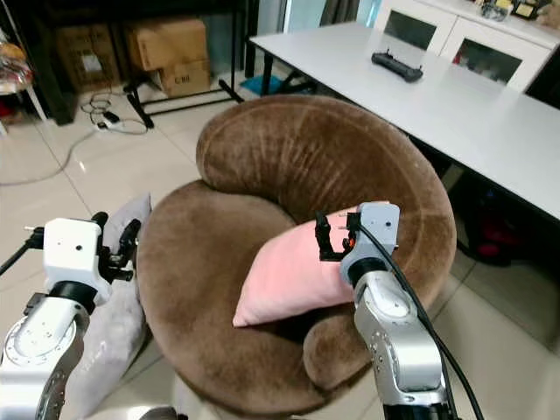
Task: Move the pillow to the sofa from floor
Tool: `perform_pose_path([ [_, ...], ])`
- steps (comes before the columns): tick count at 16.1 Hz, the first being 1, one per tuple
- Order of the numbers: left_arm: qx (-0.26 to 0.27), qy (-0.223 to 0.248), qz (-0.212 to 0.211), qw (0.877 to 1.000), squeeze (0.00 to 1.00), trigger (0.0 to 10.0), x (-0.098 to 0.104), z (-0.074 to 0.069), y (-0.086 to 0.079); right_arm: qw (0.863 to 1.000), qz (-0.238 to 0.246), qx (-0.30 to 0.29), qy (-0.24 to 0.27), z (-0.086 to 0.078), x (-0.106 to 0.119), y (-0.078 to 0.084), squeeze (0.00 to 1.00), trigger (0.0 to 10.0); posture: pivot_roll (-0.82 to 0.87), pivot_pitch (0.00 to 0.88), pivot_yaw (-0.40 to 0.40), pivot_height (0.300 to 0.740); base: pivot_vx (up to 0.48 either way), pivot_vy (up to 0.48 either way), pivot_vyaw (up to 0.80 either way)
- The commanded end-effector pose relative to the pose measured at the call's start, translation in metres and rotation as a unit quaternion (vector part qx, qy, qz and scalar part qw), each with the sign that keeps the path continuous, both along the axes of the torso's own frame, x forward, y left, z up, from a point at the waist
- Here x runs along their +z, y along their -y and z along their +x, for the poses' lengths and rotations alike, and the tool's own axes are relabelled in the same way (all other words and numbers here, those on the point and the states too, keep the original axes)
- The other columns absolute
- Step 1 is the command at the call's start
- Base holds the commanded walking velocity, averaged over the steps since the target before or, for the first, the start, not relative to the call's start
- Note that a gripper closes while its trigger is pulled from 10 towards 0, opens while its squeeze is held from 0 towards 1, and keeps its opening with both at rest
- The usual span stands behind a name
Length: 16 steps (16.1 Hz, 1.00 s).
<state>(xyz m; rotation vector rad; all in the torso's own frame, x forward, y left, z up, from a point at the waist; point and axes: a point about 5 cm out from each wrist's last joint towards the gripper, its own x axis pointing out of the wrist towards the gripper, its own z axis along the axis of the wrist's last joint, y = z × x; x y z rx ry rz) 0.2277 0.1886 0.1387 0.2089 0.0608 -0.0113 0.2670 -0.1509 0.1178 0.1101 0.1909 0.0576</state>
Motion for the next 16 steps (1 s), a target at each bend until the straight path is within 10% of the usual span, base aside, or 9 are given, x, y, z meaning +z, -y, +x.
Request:
perform_pose_path([
  [1,0.003,0.003,-0.001,1.000,0.00,10.0,0.0031,-0.0030,0.0008,1.000,-0.007,0.002,-0.007,-0.0018,0.0012,-0.0001,1.00,10.0,0.09,0.000,-0.102,0.740,-0.255,0.000,0.00],
  [16,0.014,0.002,-0.002,1.000,0.00,10.0,0.0034,-0.0051,-0.0024,0.999,-0.024,0.009,-0.023,0.0022,0.0014,0.0023,1.00,10.0,0.08,0.000,-0.121,0.740,-0.099,0.000,0.00],
])
